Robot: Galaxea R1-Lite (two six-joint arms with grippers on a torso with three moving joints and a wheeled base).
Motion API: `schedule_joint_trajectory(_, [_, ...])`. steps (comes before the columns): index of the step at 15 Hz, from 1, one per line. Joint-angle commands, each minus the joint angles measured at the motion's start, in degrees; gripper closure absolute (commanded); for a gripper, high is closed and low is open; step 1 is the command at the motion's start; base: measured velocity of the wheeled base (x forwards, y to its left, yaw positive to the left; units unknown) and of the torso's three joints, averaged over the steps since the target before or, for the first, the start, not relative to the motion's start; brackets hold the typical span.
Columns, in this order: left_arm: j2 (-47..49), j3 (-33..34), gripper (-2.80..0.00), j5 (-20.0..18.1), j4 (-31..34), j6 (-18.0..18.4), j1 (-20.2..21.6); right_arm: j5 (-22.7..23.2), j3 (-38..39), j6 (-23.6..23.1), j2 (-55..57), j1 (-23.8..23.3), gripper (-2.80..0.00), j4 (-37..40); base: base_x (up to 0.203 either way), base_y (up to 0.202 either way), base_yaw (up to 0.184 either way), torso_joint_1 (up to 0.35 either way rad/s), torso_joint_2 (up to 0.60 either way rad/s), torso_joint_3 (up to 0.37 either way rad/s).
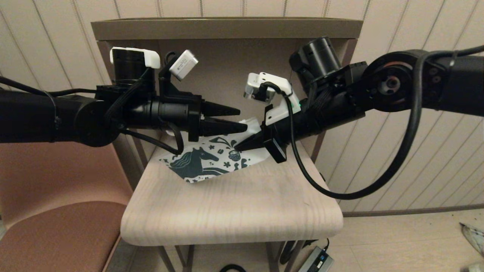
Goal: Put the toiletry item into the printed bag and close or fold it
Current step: Hand it to the other hand
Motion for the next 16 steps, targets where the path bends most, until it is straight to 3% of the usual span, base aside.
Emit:
schedule_joint_trajectory(1, [0.0, -0.03, 0.0, -0.43, -0.53, -0.01, 0.01, 0.19, -0.02, -0.23, 0.17, 0.04, 0.0, 0.15, 0.0, 0.0, 0.0, 0.0, 0.0, 0.0])
schedule_joint_trajectory(16, [0.14, -1.11, 0.0, -1.48, 0.84, -0.67, 0.1, -0.13, 0.23, -0.31, -0.08, 0.11, 0.0, 0.42, 0.0, 0.0, 0.0, 0.0, 0.0, 0.0])
